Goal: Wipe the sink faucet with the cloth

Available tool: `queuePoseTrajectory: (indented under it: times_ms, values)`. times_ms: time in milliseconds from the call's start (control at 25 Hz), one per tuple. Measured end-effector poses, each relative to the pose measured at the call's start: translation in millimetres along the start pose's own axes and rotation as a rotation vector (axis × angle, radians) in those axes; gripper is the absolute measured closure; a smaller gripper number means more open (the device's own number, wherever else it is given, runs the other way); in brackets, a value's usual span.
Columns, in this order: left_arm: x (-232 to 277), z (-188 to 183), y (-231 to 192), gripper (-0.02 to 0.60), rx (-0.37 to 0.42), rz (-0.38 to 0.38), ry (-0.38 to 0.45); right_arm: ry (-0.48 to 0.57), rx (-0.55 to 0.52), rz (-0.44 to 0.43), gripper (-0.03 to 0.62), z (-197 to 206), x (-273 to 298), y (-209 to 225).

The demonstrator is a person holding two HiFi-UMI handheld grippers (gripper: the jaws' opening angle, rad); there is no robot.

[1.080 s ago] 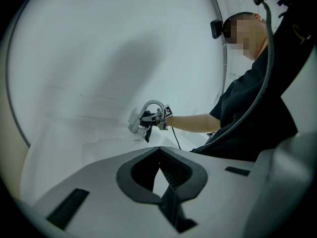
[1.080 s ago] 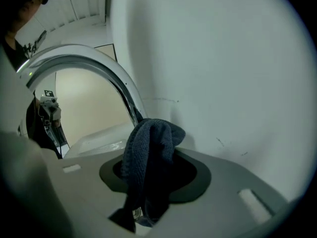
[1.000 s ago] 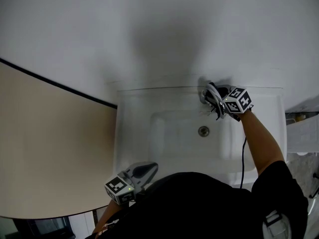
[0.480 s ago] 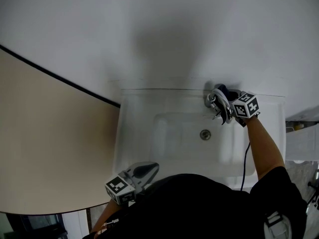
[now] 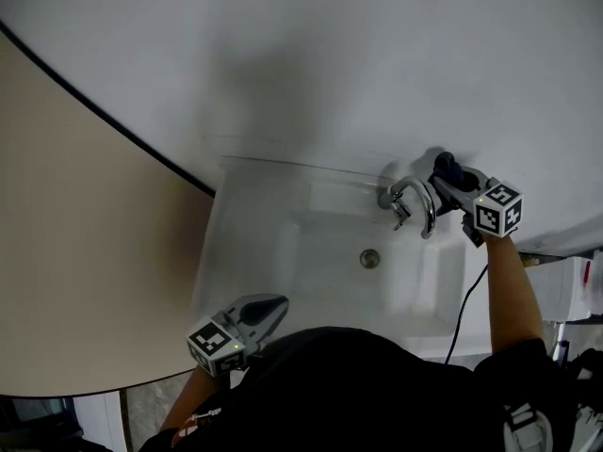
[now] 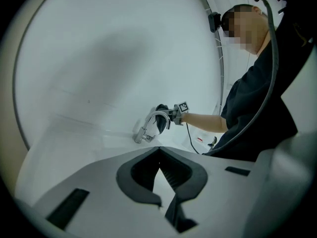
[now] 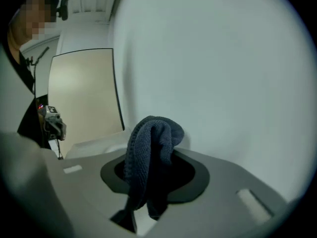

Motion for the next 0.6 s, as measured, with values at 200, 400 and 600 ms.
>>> queuePoseTrajectory:
  times_ms: [200,400,600]
  values:
    - [-7,5,-15,0.580,-0.008,0.016,0.052,-0.505,-0.260,-0.123,0.465,-60,70,-43]
    - [-20,10,-19,0.581,0.005,0.011,0.081,-1.161,-0.460,-0.119,0.465,-36,159,-50]
    - [-50,26,-29,0.580,-0.031,-0.052,0.103,-1.697,-0.717,-0.090,0.467,29,211,-56]
Point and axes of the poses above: the fingertips, and each gripper's own axes: x forward along the fingers, y to its right, z out of its underside, the point moved 8 cm from there along -x, backward along the fingers, and after that the axes turned 7 degrees about -z, right-handed, at the moved point
